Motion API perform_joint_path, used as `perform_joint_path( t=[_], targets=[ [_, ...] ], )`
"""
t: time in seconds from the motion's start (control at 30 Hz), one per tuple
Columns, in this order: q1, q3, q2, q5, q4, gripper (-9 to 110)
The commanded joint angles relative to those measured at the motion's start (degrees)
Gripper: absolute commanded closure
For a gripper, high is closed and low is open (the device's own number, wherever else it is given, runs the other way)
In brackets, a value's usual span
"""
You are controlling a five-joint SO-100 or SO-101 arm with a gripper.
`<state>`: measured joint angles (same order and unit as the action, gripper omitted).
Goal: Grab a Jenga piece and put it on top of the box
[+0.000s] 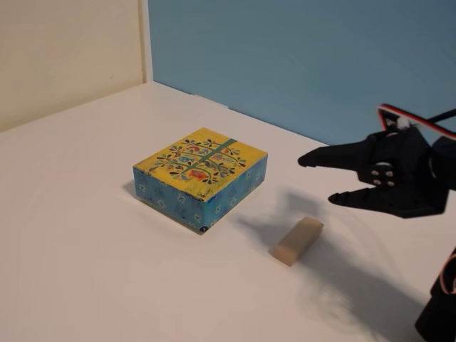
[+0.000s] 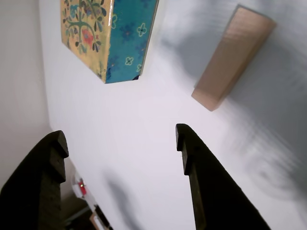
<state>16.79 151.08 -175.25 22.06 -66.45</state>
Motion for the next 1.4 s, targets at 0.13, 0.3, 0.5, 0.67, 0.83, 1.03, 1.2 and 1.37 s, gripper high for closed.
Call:
perform_joint_path(
  t=[0.13, 0.3, 0.5, 0.67, 0.83, 1.03, 1.2, 1.37],
  targets=[
    [-0.2, -2.1, 16.2, 6.5, 7.2, 74],
    [0.2, -2.5, 23.3, 11.5, 8.0, 74],
    [1.0, -7.3, 31.0, 14.5, 8.0, 73],
    [2.5, -20.4, 46.3, 13.3, 7.0, 73],
    [2.1, -22.1, 48.9, 13.9, 7.1, 72],
    [1.1, -22.0, 50.9, 15.6, 7.4, 71],
    [2.3, -21.3, 54.4, 19.3, 7.5, 69],
    [3.5, -20.8, 55.7, 22.7, 7.0, 67]
  ],
)
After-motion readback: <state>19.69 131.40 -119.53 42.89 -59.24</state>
